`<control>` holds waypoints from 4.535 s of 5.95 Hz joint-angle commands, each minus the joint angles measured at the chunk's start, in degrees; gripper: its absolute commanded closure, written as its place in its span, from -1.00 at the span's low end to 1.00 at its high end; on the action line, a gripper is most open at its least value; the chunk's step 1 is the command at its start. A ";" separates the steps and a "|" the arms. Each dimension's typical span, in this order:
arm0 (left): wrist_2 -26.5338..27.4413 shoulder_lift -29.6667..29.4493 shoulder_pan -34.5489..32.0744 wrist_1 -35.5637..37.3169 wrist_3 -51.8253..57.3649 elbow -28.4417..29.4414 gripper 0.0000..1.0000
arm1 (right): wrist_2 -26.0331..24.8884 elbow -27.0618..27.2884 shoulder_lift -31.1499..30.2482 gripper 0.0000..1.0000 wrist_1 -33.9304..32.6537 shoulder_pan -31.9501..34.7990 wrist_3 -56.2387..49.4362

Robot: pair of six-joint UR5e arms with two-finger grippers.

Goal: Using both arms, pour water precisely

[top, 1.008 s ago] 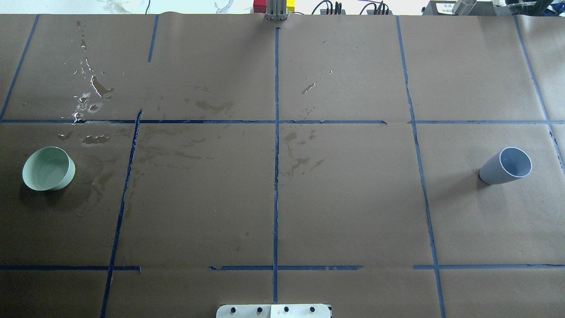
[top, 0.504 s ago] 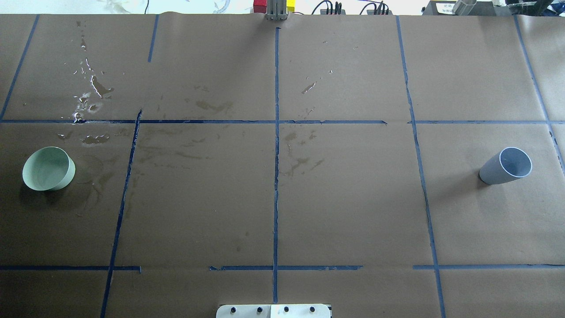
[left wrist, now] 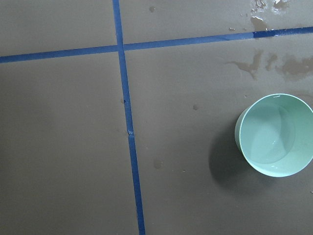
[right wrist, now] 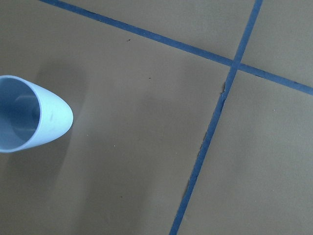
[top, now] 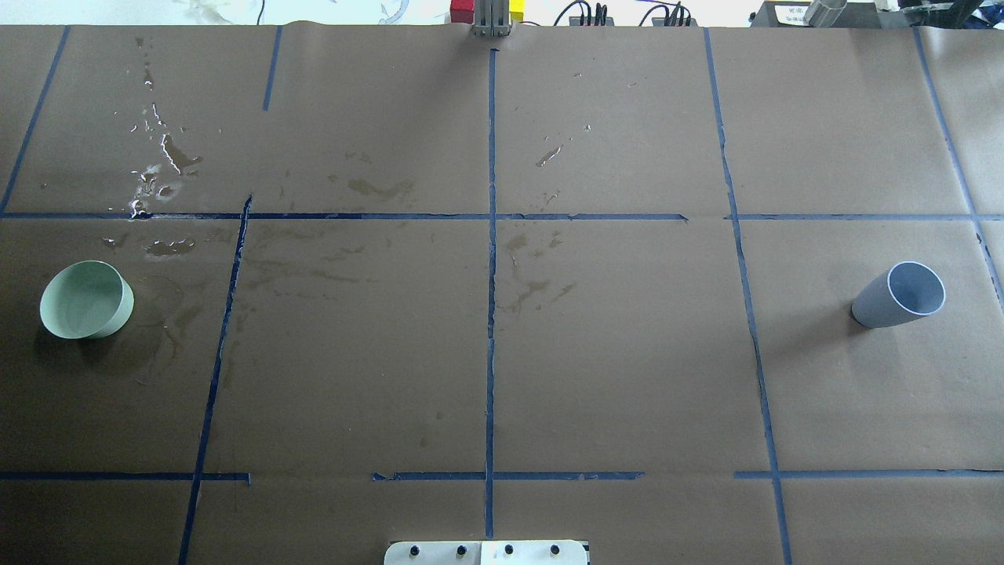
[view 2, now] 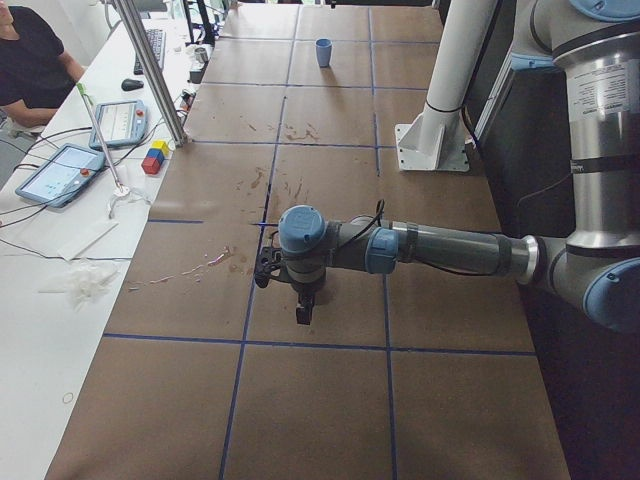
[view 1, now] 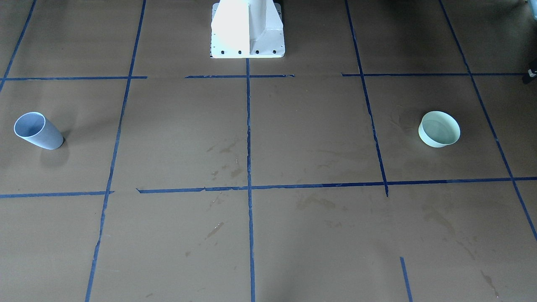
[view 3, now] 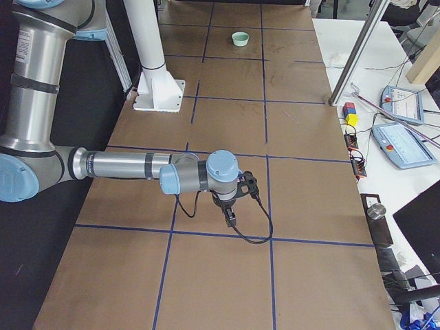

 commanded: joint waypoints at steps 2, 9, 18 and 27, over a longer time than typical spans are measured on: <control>1.76 -3.07 10.47 -11.65 -17.62 3.85 -1.00 | 0.13 0.19 -0.07 -1.00 0.11 0.00 0.89; 3.00 -7.82 22.62 -28.60 -29.64 18.38 -0.80 | 0.66 0.10 -0.07 -1.00 0.11 -0.09 1.42; 0.37 -14.38 24.03 -27.55 -39.40 10.48 1.00 | 0.66 0.45 -0.07 -1.00 0.11 -0.09 1.69; 17.75 -52.02 52.48 -9.61 -67.32 19.68 1.00 | 1.10 0.37 0.29 -1.00 0.20 -0.18 1.77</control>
